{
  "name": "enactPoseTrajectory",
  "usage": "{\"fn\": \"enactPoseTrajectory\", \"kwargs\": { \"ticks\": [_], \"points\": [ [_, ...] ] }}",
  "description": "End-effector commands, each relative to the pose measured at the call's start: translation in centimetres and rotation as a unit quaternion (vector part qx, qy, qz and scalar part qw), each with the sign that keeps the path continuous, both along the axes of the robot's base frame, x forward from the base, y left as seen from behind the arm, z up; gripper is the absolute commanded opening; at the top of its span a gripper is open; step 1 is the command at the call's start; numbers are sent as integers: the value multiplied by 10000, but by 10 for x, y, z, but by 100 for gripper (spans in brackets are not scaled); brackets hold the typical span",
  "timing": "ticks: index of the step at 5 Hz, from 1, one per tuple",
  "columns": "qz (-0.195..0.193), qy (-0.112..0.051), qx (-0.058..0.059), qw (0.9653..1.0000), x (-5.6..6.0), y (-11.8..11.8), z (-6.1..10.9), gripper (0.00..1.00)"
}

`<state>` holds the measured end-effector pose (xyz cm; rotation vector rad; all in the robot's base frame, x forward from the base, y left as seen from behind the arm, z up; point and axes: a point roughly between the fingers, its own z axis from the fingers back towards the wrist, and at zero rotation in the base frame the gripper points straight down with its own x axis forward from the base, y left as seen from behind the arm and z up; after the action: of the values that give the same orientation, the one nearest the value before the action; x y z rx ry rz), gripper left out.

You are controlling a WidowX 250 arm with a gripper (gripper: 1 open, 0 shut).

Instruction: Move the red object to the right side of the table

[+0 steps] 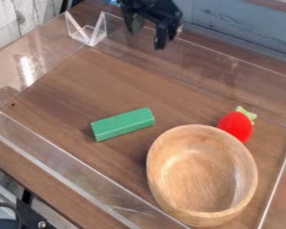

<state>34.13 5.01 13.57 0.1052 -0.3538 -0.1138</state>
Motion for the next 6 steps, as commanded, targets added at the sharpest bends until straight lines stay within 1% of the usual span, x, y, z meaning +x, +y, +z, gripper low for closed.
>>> {"fn": "enactPoseTrajectory", "kwargs": {
  "ticks": [1, 2, 3, 4, 5, 6],
  "points": [
    [-17, -303, -94, 9995, 6, -10, 23, 100],
    [137, -257, -224, 9993, 2, -23, 1, 100],
    [51, -227, -269, 9994, 1, -36, -20, 100],
    [-44, -246, -212, 9995, 2, -31, -19, 100],
    [-58, -257, -149, 9995, 3, -21, -20, 100],
    [136, -289, -85, 9995, 3, -19, -13, 100]
  ]
}}
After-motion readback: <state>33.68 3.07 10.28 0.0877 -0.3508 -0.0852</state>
